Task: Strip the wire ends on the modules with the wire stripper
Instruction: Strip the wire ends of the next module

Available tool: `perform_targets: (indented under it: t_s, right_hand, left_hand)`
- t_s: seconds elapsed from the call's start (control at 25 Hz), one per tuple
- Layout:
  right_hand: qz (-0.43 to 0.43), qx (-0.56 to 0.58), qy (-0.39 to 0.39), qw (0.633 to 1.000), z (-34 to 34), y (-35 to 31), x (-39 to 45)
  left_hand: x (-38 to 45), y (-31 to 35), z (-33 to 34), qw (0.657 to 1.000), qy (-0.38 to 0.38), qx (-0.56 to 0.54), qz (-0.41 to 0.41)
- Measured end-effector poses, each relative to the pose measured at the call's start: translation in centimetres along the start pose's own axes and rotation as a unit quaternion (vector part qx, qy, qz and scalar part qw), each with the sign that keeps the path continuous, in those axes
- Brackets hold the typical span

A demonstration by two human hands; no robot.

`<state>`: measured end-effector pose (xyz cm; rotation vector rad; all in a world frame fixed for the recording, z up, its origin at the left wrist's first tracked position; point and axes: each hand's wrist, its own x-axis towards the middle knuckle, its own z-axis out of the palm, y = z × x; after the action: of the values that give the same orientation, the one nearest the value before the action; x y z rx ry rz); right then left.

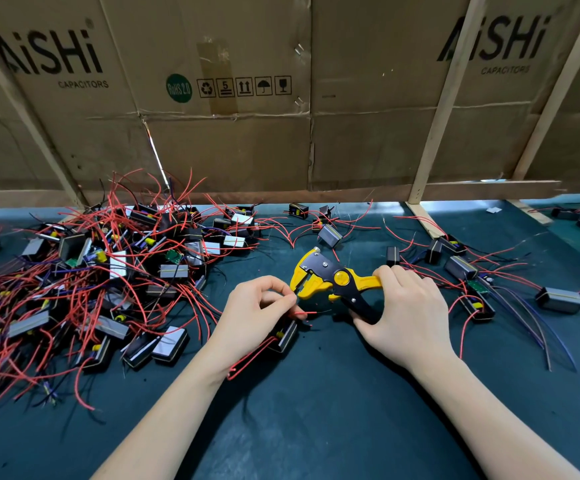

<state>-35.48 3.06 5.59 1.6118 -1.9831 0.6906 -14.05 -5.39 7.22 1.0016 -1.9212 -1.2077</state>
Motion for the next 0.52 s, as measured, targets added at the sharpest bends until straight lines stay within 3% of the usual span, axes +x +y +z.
perform_targets:
  t_s: [0.52]
  right_hand:
    - [0.002, 0.014, 0.019, 1.000, 0.25, -0.22, -0.23]
  left_hand:
    - [0.56, -0.90, -0.19, 0.995, -0.021, -0.095, -0.024]
